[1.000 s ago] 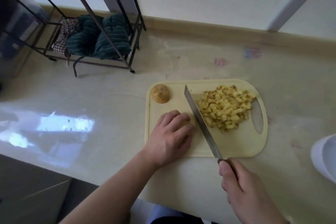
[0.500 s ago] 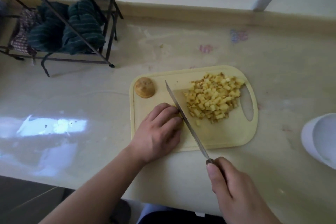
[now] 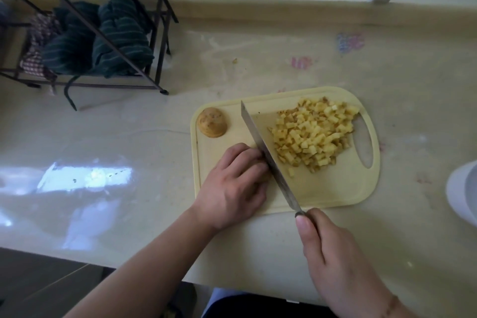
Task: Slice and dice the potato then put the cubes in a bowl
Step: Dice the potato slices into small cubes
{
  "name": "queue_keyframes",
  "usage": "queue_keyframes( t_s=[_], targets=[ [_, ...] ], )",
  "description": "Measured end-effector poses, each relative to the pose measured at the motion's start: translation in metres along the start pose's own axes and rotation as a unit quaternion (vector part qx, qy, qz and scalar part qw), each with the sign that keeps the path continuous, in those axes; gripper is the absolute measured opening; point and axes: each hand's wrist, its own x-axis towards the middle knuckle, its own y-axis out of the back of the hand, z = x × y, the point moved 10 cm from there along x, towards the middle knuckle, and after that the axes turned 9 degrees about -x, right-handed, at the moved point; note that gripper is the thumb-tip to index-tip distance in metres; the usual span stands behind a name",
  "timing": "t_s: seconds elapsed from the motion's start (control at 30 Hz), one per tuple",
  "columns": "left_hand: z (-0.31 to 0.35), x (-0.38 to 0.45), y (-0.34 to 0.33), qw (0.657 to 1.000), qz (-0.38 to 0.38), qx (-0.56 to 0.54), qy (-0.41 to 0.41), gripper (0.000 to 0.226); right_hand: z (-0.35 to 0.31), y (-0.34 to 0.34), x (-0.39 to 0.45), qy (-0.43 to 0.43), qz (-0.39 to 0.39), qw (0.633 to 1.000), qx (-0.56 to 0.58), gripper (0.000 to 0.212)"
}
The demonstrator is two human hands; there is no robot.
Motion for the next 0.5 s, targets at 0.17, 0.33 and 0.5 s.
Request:
queue_keyframes(
  t_s=[0.17,0.33,0.5],
  targets=[
    [0.0,-0.001,0.003,1.0,0.009,0.0,0.002,0.019,0.007,0.007,-0.007,-0.012,0.027,1.0,0.002,0.053],
    [-0.001,-0.006,0.008,1.0,0.018,0.002,0.006,0.016,0.012,0.006,-0.018,-0.033,0.008,0.999,0.03,0.059],
    [-0.002,-0.006,0.003,1.0,0.004,0.002,0.007,0.016,0.009,0.004,-0.021,-0.023,-0.007,1.0,0.017,0.059]
  ],
)
